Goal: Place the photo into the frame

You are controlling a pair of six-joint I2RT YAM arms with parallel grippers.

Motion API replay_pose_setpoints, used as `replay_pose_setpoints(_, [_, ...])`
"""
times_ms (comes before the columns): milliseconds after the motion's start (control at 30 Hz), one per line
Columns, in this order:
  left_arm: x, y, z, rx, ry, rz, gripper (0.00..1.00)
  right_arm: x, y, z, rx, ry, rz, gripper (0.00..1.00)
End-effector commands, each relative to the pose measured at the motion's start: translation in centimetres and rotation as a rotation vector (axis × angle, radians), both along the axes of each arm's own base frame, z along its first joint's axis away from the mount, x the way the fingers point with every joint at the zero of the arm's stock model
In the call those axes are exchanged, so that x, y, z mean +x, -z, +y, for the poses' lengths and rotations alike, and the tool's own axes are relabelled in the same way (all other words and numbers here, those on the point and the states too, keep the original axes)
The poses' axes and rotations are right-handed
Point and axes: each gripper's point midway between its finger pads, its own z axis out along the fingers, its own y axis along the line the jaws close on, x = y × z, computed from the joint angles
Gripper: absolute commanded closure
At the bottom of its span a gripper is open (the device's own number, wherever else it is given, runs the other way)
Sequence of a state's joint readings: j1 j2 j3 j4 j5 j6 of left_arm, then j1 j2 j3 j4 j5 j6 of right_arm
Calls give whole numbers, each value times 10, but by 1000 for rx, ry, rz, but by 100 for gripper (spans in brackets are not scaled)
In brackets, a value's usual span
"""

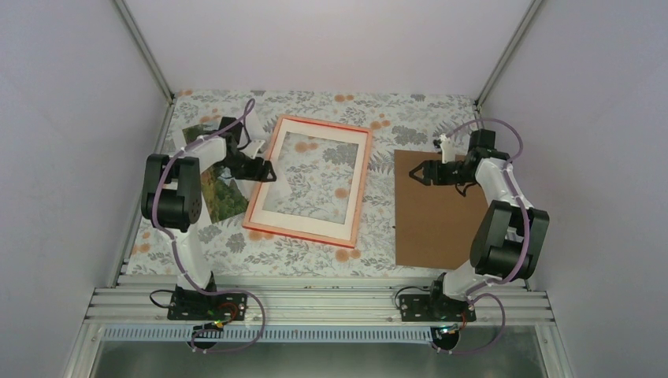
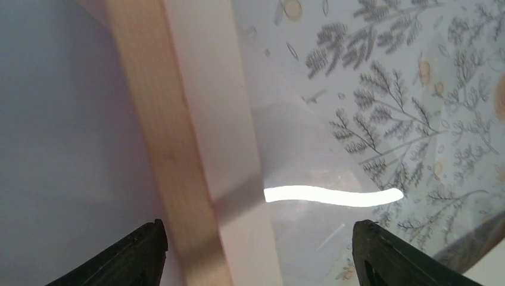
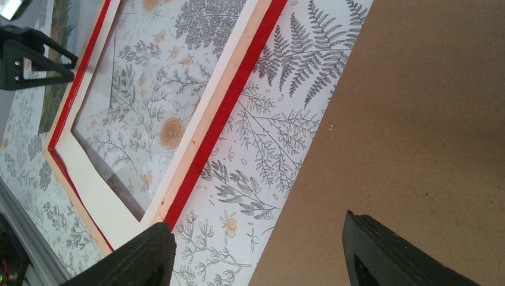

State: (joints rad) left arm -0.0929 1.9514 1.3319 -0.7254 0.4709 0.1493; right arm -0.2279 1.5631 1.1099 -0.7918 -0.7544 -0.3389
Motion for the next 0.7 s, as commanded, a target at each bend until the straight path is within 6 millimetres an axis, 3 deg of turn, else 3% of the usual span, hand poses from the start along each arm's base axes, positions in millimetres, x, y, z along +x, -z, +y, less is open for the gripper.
replay_pose_setpoints(0, [-14,-9,-26,-128,18,1,22,10,-9,4,8,-13,-32,30])
replay_pose_setpoints(233, [-36,-26,-64,-190,117,-54,23,14,-9,12,19,-34,-34,30])
replay_pose_setpoints(367, [-35,-52,-66,-183,161,-173,22,18,-10,21,19,-57,-44,30])
replay_pose_setpoints(467, [-24,-81,-40,-125,122,-313,2,20,-10,32,21,-81,-53,29])
replay_pose_setpoints(567, [-20,-103,-3,-95,49,-381,0,24,-13,48,30,-114,-77,29])
replay_pose_setpoints(667, [-23,-108,42,-86,-66,-374,0,30,-19,71,41,-155,-110,29])
